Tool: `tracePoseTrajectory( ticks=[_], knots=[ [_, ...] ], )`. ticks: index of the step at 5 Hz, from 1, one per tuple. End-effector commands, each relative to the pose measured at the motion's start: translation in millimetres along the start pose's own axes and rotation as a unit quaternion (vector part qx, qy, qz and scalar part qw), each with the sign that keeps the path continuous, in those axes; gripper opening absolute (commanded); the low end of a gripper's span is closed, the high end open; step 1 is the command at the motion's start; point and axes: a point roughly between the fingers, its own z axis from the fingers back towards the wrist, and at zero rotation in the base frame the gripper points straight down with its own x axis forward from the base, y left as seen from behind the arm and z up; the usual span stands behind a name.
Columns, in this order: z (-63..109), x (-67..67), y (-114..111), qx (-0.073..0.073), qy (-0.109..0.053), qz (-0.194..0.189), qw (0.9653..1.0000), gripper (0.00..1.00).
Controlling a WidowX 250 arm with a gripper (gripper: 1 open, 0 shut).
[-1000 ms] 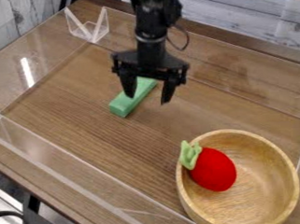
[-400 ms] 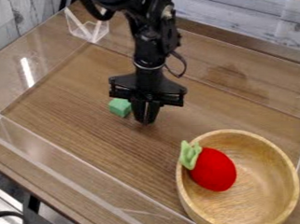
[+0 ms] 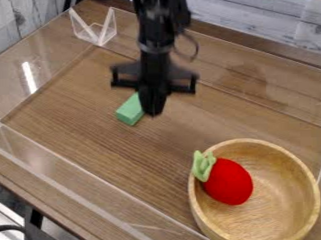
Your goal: Put the green stick in the brown bowl
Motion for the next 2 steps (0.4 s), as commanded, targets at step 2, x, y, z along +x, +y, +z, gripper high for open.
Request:
tracePoseTrajectory(
  ticks=[2],
  knots=[
    [60.4, -6.3, -31, -0.034, -0.024, -0.021, 0.9989, 0.00]
  ],
)
